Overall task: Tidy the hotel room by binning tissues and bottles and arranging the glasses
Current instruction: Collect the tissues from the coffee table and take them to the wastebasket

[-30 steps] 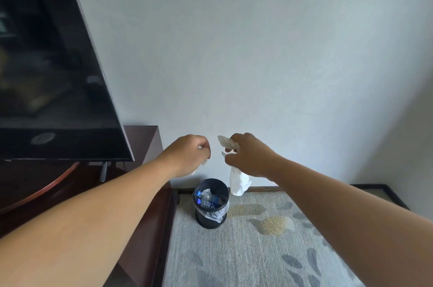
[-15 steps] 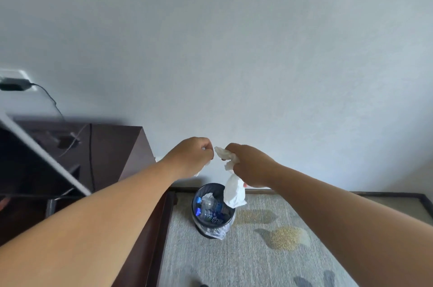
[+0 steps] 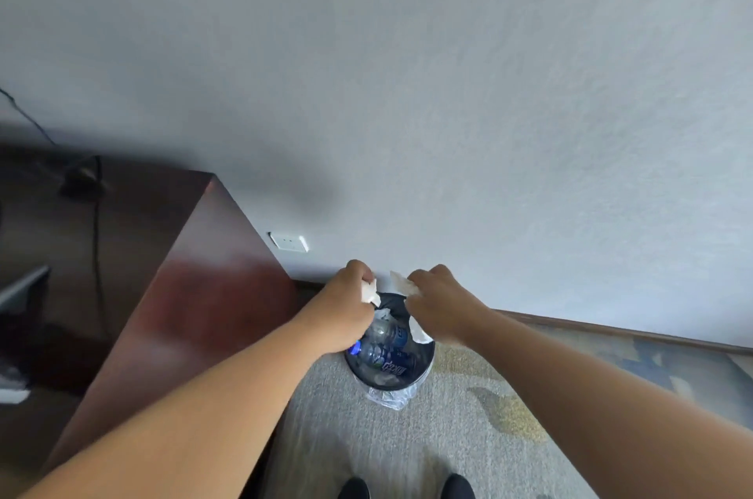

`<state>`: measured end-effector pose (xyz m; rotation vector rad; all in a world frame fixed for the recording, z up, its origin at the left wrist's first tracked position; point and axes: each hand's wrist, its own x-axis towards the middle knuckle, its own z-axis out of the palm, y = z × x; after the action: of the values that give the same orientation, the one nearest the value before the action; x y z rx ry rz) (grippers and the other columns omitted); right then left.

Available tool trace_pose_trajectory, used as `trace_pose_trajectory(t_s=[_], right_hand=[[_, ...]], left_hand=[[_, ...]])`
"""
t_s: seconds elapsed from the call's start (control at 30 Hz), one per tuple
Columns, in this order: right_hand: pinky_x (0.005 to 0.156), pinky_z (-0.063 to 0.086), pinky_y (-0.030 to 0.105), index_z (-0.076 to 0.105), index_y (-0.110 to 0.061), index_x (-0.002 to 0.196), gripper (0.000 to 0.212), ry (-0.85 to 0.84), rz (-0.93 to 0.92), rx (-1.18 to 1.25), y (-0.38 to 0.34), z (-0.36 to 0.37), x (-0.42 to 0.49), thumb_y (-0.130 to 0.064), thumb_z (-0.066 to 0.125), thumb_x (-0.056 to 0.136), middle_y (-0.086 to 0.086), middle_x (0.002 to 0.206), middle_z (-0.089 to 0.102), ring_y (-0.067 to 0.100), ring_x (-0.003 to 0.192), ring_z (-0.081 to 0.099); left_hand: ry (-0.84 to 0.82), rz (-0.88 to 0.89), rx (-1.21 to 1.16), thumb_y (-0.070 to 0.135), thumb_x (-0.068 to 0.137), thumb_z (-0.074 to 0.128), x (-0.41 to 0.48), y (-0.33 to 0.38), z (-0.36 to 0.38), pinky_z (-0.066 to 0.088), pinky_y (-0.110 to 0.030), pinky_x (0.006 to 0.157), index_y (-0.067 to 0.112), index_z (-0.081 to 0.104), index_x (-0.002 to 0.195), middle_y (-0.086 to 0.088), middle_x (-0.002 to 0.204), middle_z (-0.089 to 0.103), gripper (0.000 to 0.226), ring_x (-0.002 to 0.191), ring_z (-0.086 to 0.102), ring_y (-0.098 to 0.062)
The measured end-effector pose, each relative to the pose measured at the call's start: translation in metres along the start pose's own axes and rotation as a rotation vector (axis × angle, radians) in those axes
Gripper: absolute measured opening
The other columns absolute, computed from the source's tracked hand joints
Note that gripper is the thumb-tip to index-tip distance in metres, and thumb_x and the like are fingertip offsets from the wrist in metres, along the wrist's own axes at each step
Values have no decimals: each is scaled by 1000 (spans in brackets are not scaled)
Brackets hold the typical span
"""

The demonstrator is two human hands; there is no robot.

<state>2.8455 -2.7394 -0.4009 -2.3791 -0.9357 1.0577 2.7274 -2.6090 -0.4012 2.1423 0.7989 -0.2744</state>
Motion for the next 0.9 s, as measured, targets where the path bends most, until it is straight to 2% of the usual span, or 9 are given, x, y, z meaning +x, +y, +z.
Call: trace_pose_trajectory(t_s=[0.1,0.17,0.23,0.33,0.4,0.5,0.6,0.7,0.9], right_hand=[[83,42,35,44,-20,129,42,-46,2,-6,30,29,35,-13,31,90,9,124,40,25,101,50],[81,41,32,37,-23,140,51,-54,2,-22,50,48,55,-9,31,91,9,126,41,23,97,51],[78,42,30,35,-24,142,52,-48,6,-25,67,67,72,-7,32,92,9,128,44,21,94,53],[76,44,30,38,-27,140,52,-42,13,-18,90,94,96,-8,37,91,8,129,44,21,94,55],[83,44,30,38,-28,141,52,-50,1,-26,102,108,107,-14,44,91,7,135,42,24,104,56],[87,44,28,29,-30,146,65,-113,4,-48,113,123,114,-24,56,87,3,146,31,22,111,56],[94,47,34,28,-28,146,69,-91,35,-51,115,122,109,-26,57,84,4,147,29,24,114,55],[95,47,36,35,-26,142,62,-45,29,-52,104,100,96,-25,56,84,4,141,36,24,115,53],[91,42,31,39,-29,139,58,50,-84,-74,50,19,47,-33,53,83,-1,139,38,22,116,51]], left_hand=[[2,-36,44,9,87,46,28,-31,38,37,-19,50,20,46,118,-2,109,44,34,68,52,-15],[6,-64,85,13,86,49,47,-52,61,39,-27,66,20,49,121,-4,115,43,36,81,48,-18],[2,-98,101,13,84,49,64,-71,81,43,-32,73,23,51,120,-3,114,41,37,86,48,-21],[-17,-144,98,11,84,48,87,-97,108,46,-33,70,25,50,119,-4,112,42,38,85,52,-22],[-29,-156,79,12,83,50,96,-107,121,51,-37,72,25,49,122,-5,112,43,41,85,55,-23],[-61,-140,103,25,82,60,101,-116,133,49,-34,77,26,41,134,-5,119,42,56,92,57,-23],[-57,-163,120,34,82,61,97,-115,127,47,-32,81,24,36,139,-6,124,41,64,100,57,-25],[-21,-166,170,33,87,56,89,-97,103,43,-32,92,21,38,139,-9,132,43,57,114,53,-27],[87,-95,170,29,91,54,51,-26,33,37,-26,87,19,39,138,-8,137,47,51,117,52,-21]])
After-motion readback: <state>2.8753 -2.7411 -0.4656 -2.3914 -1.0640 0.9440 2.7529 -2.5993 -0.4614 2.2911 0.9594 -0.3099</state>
